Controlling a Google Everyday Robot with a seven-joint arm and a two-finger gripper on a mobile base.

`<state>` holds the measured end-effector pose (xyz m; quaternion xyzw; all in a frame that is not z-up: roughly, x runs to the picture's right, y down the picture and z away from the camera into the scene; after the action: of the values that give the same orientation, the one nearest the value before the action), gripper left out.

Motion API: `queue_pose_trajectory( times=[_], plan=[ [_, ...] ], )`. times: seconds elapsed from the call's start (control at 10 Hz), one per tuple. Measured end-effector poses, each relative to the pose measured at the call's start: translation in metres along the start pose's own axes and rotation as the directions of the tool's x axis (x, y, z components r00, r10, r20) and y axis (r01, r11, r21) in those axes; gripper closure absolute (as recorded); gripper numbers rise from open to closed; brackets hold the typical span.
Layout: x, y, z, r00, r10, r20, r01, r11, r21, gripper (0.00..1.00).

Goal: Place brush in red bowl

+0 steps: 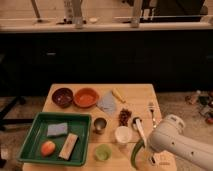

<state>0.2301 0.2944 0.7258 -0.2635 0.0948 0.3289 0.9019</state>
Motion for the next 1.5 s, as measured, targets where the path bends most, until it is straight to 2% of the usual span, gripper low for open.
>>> queue_pose_trajectory(
  times=[0.4, 1.5],
  plan=[
    [0.006, -0.008, 0.016, 1.000, 0.017, -0.011, -0.018, 0.998, -0.056, 0.20],
    [0.011, -0.009, 0.046, 0.996, 0.050, -0.068, -0.057, 0.993, -0.108, 0.20]
  ],
)
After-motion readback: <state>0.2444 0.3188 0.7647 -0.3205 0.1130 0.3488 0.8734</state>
